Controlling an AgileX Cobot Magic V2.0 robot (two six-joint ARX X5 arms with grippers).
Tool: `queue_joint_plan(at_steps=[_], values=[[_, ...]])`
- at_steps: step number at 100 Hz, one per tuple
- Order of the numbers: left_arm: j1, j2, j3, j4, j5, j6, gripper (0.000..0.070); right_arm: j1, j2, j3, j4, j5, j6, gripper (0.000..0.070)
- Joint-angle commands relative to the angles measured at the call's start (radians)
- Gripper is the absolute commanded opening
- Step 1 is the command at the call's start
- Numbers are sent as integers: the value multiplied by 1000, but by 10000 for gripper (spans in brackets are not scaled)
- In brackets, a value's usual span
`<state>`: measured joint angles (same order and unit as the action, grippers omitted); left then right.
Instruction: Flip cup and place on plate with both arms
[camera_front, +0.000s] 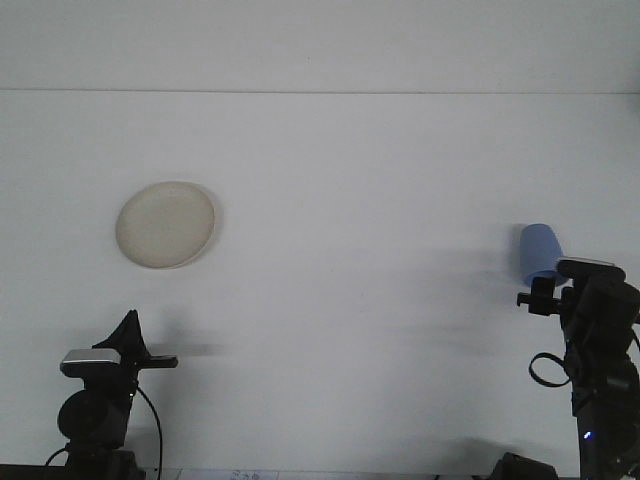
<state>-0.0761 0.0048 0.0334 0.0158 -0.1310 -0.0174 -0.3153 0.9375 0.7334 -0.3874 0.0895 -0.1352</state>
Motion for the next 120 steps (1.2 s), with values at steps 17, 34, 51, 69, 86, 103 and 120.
queue_joint_plan(at_steps=[17,34,51,69,86,103,120], values=[[-1,-2,-19,15,-3,-6,14,-106,90,-119,171,-93,-40,446],[-1,-2,-19,15,-3,-6,14,-117,134,-196,391,-127,-49,436],[-1,-2,-19,15,-3,-6,14,-122,258,-200,527,-128,-56,436],[-1,-2,-19,15,-3,-6,14,-124,400,-200,696,-146,-70,436],[-1,-2,-19,15,-3,-6,14,-124,508,-200,847,-147,-82,432],[-1,-2,-19,15,-3,-6,14,-124,583,-199,964,-185,-82,187],[-1,-2,-19,15,-3,-6,14,-124,588,-197,1002,-198,-74,0]])
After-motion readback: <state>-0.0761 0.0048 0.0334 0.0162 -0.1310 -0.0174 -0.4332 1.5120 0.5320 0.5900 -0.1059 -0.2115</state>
